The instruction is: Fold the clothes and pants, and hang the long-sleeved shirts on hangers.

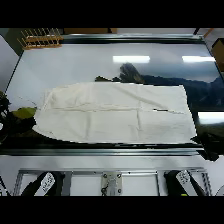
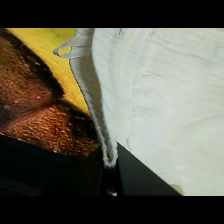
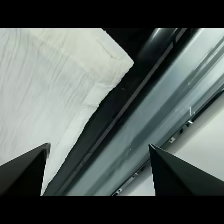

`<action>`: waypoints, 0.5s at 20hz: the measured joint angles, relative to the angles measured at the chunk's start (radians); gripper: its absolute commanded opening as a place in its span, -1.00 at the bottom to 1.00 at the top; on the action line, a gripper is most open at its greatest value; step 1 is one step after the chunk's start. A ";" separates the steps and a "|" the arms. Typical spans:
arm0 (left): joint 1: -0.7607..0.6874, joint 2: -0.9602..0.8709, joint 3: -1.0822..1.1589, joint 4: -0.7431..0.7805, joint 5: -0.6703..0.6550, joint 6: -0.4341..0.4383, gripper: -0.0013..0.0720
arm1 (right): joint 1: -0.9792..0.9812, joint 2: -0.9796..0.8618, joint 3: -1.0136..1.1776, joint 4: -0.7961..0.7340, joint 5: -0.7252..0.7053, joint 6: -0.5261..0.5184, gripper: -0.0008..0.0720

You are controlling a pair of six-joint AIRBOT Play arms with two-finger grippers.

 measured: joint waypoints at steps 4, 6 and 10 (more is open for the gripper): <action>0.000 0.000 0.000 0.000 0.000 0.000 -0.91 | 0.000 -0.042 -0.035 0.085 -0.059 -0.067 0.35; 0.000 0.000 0.000 0.000 0.000 0.000 -0.91 | 0.017 -0.068 -0.041 0.135 -0.085 -0.106 0.35; 0.000 0.000 0.000 0.000 0.000 0.000 -0.91 | 0.075 -0.120 -0.046 0.206 -0.129 -0.151 0.35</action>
